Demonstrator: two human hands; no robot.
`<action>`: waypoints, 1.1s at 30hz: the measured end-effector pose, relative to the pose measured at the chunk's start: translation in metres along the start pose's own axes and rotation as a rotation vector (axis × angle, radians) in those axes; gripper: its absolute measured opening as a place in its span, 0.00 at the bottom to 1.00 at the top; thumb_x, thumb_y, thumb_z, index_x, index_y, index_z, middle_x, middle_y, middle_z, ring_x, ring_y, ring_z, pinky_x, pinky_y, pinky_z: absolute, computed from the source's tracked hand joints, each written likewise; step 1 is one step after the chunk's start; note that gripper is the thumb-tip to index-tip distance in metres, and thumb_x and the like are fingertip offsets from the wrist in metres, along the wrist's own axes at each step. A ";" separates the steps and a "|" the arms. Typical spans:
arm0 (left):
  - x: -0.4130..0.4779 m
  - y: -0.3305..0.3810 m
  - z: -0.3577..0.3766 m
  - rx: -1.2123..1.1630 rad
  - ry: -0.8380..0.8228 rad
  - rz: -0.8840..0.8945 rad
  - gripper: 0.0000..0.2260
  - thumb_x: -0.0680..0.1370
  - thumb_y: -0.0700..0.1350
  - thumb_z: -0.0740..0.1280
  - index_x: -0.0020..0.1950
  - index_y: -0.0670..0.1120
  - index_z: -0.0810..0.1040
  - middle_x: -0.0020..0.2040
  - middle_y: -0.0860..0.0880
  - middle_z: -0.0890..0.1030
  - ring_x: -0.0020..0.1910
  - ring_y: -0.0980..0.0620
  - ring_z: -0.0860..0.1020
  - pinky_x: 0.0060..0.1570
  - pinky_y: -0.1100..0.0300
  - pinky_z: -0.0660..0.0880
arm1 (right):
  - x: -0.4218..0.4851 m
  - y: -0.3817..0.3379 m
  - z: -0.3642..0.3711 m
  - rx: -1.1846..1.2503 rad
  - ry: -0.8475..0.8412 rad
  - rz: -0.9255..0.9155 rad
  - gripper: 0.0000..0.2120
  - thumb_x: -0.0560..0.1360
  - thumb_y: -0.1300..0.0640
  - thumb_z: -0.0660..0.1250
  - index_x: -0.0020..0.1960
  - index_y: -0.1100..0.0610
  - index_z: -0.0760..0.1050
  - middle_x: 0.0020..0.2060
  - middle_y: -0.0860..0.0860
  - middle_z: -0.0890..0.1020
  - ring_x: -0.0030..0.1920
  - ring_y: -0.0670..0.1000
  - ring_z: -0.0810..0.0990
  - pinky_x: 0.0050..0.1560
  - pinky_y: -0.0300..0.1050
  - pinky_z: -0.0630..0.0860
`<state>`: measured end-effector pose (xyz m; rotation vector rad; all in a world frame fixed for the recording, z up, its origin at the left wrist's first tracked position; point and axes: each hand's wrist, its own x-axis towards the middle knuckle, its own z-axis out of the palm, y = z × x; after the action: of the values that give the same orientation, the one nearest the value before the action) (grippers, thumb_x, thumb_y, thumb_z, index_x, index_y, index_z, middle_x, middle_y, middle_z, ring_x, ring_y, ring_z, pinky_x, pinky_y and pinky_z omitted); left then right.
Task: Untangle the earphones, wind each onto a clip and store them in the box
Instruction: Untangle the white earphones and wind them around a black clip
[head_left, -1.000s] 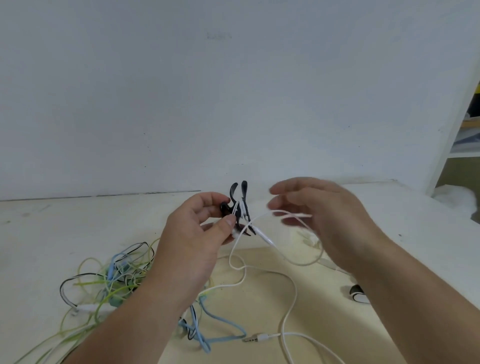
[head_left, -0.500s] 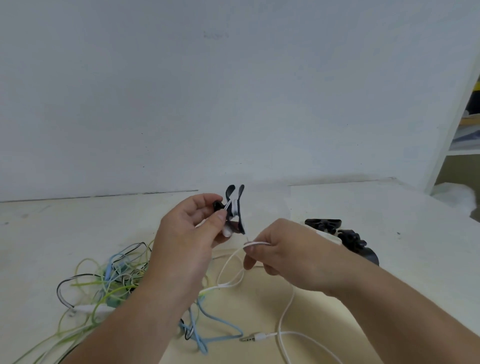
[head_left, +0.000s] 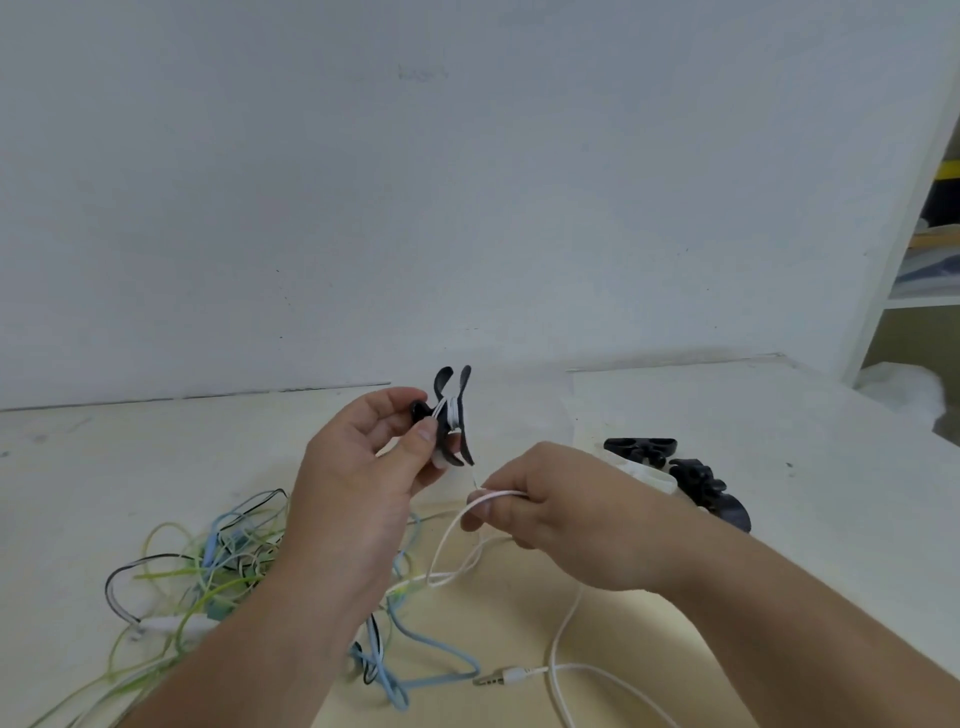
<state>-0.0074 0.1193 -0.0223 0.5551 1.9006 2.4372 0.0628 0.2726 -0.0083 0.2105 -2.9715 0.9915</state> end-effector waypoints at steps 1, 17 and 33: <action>0.000 -0.001 0.001 0.027 0.005 0.023 0.08 0.79 0.34 0.66 0.52 0.45 0.79 0.40 0.49 0.85 0.41 0.51 0.84 0.48 0.52 0.80 | 0.000 -0.002 0.002 0.001 0.000 -0.033 0.16 0.83 0.49 0.60 0.51 0.59 0.82 0.33 0.57 0.73 0.33 0.49 0.71 0.37 0.48 0.70; 0.001 -0.001 -0.003 0.188 -0.051 0.134 0.10 0.77 0.31 0.67 0.52 0.46 0.79 0.44 0.46 0.85 0.40 0.50 0.85 0.44 0.61 0.81 | -0.007 -0.006 -0.010 0.080 0.027 -0.056 0.21 0.82 0.53 0.63 0.35 0.64 0.66 0.29 0.52 0.61 0.31 0.50 0.60 0.34 0.47 0.59; -0.006 0.003 -0.009 0.652 -0.204 0.378 0.15 0.77 0.35 0.69 0.48 0.57 0.79 0.41 0.57 0.81 0.43 0.55 0.80 0.40 0.73 0.72 | -0.016 -0.004 -0.031 0.198 0.504 -0.051 0.12 0.78 0.58 0.65 0.41 0.50 0.85 0.25 0.49 0.67 0.25 0.46 0.61 0.25 0.37 0.59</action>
<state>-0.0036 0.1086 -0.0225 1.2171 2.6715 1.7534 0.0779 0.2895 0.0182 0.0270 -2.4075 1.1329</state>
